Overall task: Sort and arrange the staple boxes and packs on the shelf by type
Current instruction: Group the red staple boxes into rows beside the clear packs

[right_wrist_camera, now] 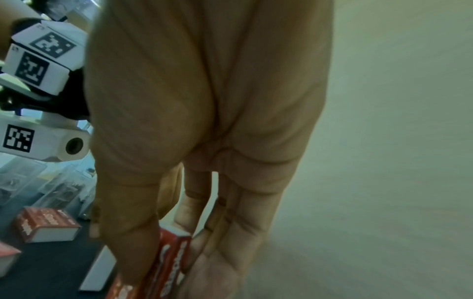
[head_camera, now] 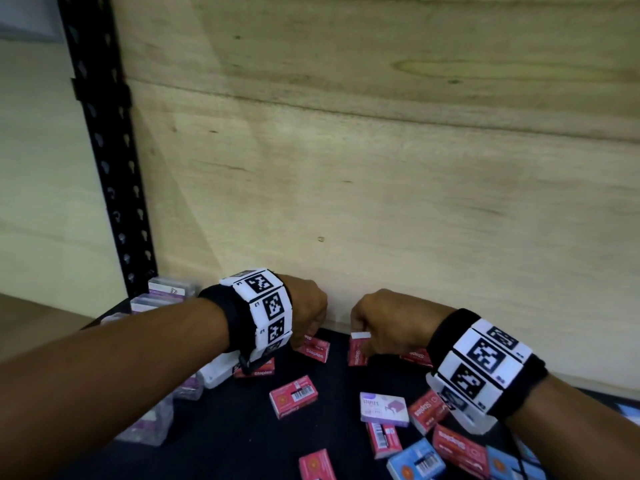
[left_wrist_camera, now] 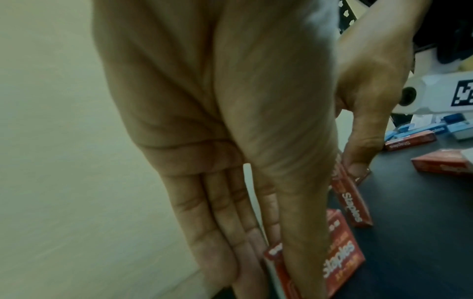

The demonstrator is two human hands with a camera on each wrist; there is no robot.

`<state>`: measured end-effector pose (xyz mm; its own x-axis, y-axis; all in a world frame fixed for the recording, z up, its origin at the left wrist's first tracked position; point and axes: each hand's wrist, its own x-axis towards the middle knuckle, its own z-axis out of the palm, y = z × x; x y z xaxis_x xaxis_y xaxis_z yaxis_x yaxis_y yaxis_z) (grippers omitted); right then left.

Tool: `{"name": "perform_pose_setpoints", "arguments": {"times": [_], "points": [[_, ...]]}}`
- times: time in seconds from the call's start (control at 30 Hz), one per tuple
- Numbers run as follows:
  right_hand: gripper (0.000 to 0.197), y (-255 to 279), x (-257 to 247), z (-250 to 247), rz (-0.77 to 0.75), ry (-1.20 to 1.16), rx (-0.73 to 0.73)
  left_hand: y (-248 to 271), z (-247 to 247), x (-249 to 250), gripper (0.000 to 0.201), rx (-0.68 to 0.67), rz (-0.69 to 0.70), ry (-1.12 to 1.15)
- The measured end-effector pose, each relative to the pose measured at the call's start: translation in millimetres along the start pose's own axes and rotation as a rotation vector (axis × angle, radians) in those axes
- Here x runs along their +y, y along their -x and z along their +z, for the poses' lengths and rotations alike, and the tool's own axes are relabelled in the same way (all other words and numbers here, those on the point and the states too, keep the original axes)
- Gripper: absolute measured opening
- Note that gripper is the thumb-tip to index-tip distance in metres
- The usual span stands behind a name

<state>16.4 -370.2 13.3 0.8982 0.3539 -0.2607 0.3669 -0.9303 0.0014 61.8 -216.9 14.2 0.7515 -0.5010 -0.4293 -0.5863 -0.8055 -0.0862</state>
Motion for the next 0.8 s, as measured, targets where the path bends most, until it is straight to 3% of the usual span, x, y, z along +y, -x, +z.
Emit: {"name": "perform_pose_setpoints", "arguments": {"times": [0.37,0.63,0.8], "points": [[0.009,-7,-6,6,-0.001,-0.197,-0.088,8,-3,-8,0.032,0.013,-0.007,0.020],[0.029,-12,-14,4,-0.008,0.009,-0.090,11,-6,-7,0.035,-0.024,-0.002,0.082],[0.031,-19,-17,10,0.002,0.000,-0.075,15,-7,-4,0.037,-0.034,0.058,0.046]]}}
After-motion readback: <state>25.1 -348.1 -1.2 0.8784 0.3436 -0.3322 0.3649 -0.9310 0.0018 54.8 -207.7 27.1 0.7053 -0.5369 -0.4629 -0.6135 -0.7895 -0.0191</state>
